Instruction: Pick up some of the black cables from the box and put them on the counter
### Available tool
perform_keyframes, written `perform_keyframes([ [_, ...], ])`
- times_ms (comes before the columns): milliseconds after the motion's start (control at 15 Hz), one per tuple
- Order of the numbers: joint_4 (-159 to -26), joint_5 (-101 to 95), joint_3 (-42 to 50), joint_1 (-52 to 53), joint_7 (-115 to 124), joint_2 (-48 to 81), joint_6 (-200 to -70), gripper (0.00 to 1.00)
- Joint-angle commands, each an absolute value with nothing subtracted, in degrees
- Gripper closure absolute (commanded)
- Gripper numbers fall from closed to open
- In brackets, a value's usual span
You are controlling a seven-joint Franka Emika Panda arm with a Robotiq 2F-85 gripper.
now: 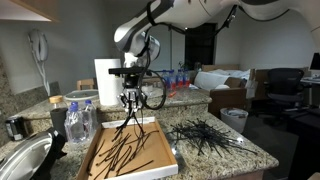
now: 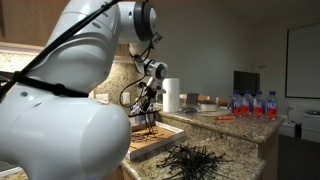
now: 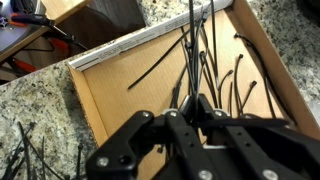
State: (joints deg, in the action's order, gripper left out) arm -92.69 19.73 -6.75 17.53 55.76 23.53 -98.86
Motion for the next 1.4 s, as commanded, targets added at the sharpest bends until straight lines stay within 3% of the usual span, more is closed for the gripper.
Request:
perform_keyframes([
  [0, -99.23, 20.55, -6.2, 15.03, 56.21, 17.18, -99.86, 0.98],
  [600, -111.94, 23.1, -4.57, 9.61, 54.63, 5.56, -105.9, 0.98],
  [1333, -136.33, 35.99, -1.75, 3.83, 42.75, -7.5, -122.82, 0.98],
])
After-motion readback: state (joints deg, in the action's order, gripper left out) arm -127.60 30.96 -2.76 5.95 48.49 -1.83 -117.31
